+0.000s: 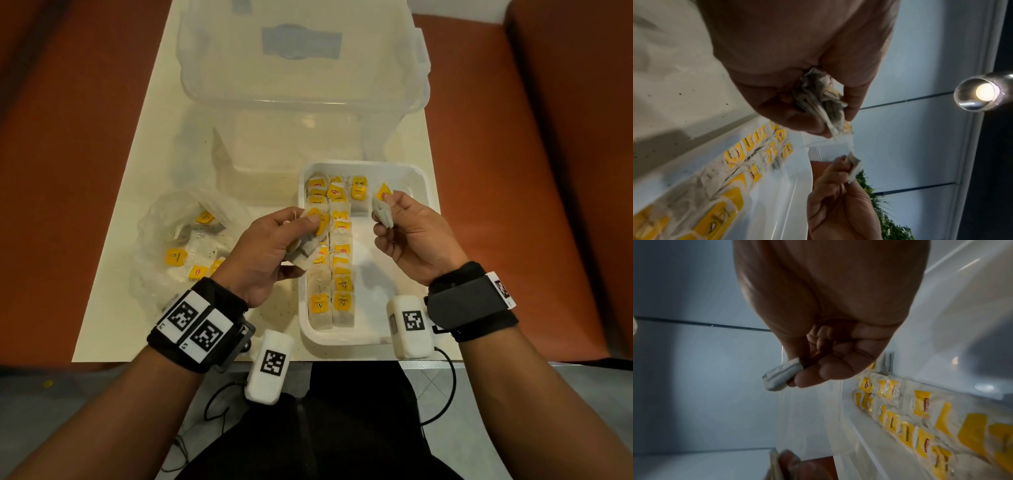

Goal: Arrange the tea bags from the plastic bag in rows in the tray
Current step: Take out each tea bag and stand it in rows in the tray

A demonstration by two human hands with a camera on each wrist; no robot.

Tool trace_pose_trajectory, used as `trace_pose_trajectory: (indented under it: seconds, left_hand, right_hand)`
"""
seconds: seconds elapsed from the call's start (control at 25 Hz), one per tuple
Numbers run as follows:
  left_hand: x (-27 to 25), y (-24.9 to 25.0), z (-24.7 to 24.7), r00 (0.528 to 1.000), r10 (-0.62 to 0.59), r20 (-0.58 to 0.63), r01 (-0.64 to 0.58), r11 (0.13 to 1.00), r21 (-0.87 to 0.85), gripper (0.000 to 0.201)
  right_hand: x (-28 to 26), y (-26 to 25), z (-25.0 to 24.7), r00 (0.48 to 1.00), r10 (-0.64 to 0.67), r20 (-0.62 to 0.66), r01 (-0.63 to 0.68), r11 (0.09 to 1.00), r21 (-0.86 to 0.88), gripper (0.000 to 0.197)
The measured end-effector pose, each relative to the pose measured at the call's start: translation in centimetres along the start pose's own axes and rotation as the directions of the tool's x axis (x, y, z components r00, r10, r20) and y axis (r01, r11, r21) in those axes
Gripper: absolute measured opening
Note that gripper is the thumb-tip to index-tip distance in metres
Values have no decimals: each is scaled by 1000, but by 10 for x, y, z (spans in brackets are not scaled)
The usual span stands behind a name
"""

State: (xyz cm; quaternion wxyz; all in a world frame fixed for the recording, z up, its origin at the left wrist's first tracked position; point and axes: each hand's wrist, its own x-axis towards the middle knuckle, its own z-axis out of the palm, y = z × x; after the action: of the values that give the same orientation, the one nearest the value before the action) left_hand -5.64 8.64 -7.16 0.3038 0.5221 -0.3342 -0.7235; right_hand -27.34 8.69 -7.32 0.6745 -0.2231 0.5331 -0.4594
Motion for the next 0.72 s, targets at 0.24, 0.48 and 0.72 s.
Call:
trace_pose_trajectory:
  seconds: [0.24, 0.48, 0.72]
  left_hand:
    - [1, 8, 21, 1000, 28, -13, -29, 996, -88, 13]
    - [3, 8, 21, 997, 56, -50, -56, 998, -3, 26]
    - [2, 11, 17, 1000, -30, -3, 29, 988, -151, 14]
  right_hand:
    - [-4, 8, 20, 993, -94, 75, 111, 954, -277, 9]
    - [-9, 9, 29, 987, -151, 60, 162, 938, -307, 7]
    - [-10, 8, 33, 991, -131, 4, 129, 975, -179, 10]
